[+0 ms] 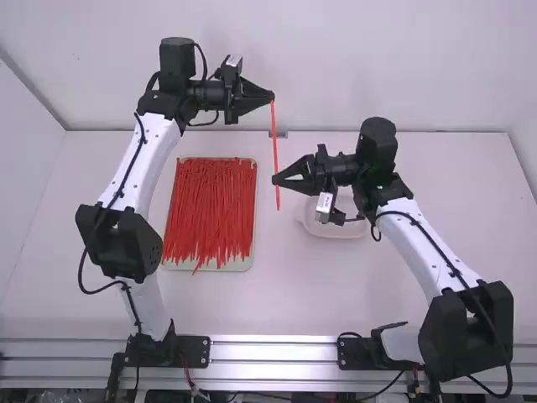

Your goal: Fasten the cable tie

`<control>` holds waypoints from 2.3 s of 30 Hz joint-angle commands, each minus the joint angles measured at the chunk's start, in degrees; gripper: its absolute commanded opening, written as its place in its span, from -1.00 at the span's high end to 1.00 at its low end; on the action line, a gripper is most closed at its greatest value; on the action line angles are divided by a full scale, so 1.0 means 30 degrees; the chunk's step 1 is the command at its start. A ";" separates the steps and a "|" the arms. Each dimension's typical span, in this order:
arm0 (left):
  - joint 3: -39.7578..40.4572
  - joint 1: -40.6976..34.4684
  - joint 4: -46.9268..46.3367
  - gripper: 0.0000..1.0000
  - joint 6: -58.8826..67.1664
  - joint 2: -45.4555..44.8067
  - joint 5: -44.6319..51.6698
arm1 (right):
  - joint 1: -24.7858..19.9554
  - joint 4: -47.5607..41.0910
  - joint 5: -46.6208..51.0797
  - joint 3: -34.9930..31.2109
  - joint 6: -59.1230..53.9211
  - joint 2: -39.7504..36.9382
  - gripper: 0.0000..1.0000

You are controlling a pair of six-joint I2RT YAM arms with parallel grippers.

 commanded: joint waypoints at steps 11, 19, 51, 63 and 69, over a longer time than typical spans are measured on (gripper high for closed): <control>-0.0255 -0.0182 -0.0226 0.95 0.1042 -0.0102 0.0146 | -0.0554 0.0022 -0.0226 -0.0699 0.2958 0.0029 1.00; -0.0255 -0.0182 -0.0204 0.95 0.1042 -0.0102 0.0073 | 0.0007 0.0080 -0.0226 -0.0933 0.1297 0.0029 0.85; -0.0255 -0.0182 -0.0379 0.95 0.1938 -0.0102 -0.0284 | -0.0532 0.2062 -0.1443 -0.0933 1.0666 0.0029 1.00; -0.0270 -0.0182 -0.0714 0.95 0.2783 -0.0102 -0.0211 | -0.1392 0.3832 0.0066 -0.1086 2.0662 0.0036 1.00; -0.0270 -0.0160 -0.0328 0.95 0.4546 -0.0102 -0.0364 | -0.1122 0.4969 -0.0364 -0.1268 2.4975 0.0044 1.00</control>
